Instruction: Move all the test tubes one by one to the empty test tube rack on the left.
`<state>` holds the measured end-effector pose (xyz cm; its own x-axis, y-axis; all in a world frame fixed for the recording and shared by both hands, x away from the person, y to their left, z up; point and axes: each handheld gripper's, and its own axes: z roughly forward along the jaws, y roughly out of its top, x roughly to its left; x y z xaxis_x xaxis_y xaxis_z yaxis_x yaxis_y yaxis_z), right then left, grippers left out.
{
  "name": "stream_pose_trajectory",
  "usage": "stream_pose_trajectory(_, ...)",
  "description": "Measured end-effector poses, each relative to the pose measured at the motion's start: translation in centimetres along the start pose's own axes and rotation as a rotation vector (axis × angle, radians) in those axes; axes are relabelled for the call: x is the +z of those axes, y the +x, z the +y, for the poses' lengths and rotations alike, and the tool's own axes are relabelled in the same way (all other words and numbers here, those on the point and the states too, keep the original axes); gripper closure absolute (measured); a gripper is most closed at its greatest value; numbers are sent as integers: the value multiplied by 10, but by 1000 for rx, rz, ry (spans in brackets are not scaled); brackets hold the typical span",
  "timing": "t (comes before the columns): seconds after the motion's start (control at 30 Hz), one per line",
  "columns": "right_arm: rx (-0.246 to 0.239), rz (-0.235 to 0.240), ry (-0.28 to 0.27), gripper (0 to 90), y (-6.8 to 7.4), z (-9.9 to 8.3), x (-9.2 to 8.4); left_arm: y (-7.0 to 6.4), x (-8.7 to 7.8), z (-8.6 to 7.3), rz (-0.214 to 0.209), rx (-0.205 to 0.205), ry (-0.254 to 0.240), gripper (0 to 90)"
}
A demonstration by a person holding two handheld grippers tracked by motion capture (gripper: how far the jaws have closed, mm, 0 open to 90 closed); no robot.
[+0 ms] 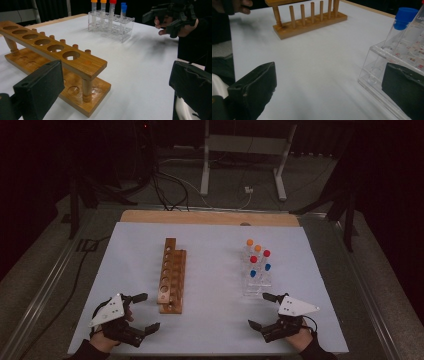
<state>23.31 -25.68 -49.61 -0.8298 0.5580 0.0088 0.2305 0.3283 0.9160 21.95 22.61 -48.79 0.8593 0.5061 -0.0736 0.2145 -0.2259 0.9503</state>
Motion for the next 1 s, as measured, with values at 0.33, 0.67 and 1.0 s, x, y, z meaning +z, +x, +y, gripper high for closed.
stream_pose_trajectory(0.33, 44, 0, -33, 0, -4, 2, -3, -1, -3, 1, -8, -3, -31, 5)
stream_pose_trajectory(0.67, 27, 39, 22, 0, 5, 11, -2, 0, -6, 2, -6, -9, -44, 5)
stream_pose_trajectory(1.0, 66, 38, -1, 0, 4, 40, -13, 1, -7, 2, 0, -12, -47, 5)
